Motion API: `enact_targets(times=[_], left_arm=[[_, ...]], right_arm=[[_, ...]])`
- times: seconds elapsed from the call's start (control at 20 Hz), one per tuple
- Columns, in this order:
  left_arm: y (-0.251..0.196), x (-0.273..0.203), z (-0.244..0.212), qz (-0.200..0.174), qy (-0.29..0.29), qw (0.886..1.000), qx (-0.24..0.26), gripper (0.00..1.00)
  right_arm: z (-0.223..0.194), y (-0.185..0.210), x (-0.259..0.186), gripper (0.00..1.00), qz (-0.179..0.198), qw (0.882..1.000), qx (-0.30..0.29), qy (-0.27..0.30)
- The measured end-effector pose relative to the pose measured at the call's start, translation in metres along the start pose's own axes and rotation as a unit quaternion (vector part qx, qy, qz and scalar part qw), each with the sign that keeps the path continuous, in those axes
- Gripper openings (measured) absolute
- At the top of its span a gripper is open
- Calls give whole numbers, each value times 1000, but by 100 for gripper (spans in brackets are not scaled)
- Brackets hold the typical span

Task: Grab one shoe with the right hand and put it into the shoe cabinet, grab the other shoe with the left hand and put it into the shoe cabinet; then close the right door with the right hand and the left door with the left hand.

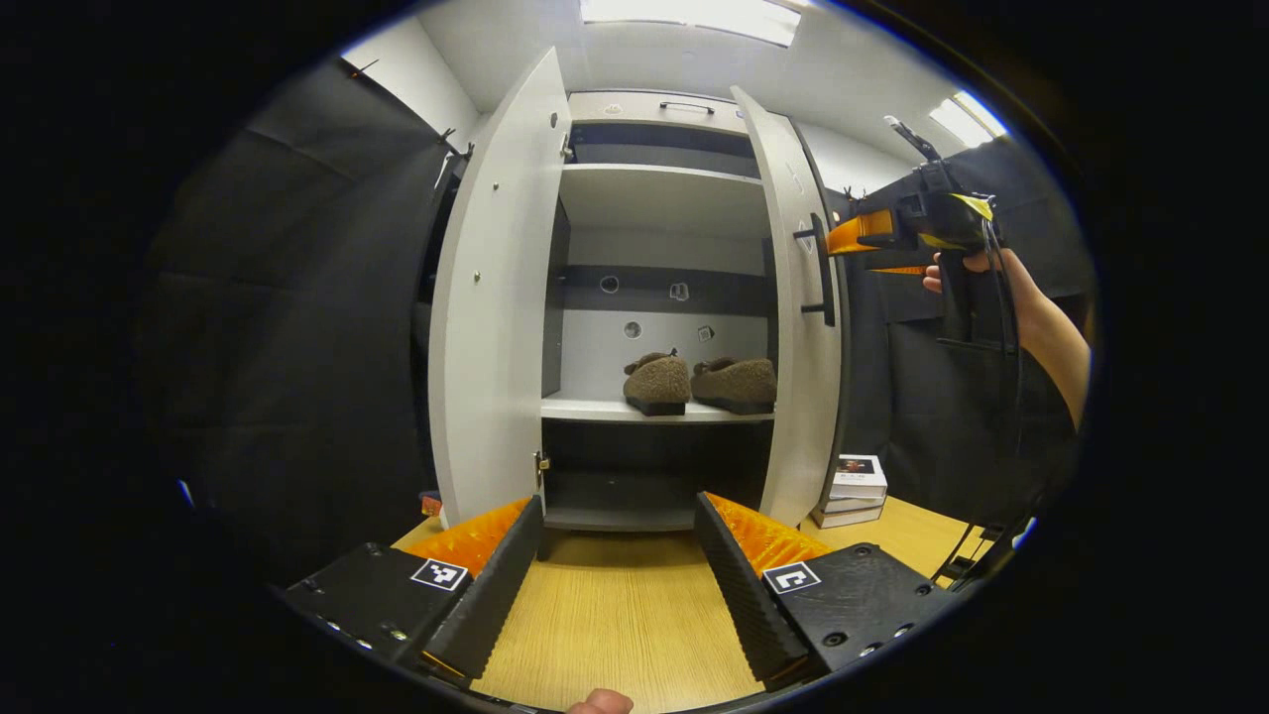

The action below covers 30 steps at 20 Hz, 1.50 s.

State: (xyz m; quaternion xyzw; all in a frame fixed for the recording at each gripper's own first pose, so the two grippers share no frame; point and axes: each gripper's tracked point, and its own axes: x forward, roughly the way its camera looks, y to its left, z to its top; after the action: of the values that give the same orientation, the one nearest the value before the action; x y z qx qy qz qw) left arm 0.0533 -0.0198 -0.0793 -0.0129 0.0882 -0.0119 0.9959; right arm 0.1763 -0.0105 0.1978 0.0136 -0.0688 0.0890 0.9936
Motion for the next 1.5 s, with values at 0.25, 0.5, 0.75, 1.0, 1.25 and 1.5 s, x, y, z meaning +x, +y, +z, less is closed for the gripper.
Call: enact_targets(times=[0.25, 0.5, 0.75, 1.0, 1.25, 1.5], left_arm=[[-7, -4, -6, -11, 14, 999, -33, 92], [-12, -7, -6, -19, 14, 999, -33, 92], [-25, -9, -9, -34, 19, 999, -26, 93], [-36, -9, -4, -49, 16, 998, -31, 92], [-28, -10, 28, -44, -22, 997, -57, 92], [55, -10, 106, 46, -114, 987, -100, 92]], right_arm=[[15, 12, -36, 95, -11, 999, -26, -35], [-30, 12, -88, 95, -60, 997, -38, -43], [-99, 5, -136, 97, -107, 992, -53, -31], [-173, 22, -170, 96, -120, 991, -45, 27], [-206, 31, -180, 96, -108, 992, -22, 68], [-213, 30, -176, 96, -103, 991, -6, 82]])
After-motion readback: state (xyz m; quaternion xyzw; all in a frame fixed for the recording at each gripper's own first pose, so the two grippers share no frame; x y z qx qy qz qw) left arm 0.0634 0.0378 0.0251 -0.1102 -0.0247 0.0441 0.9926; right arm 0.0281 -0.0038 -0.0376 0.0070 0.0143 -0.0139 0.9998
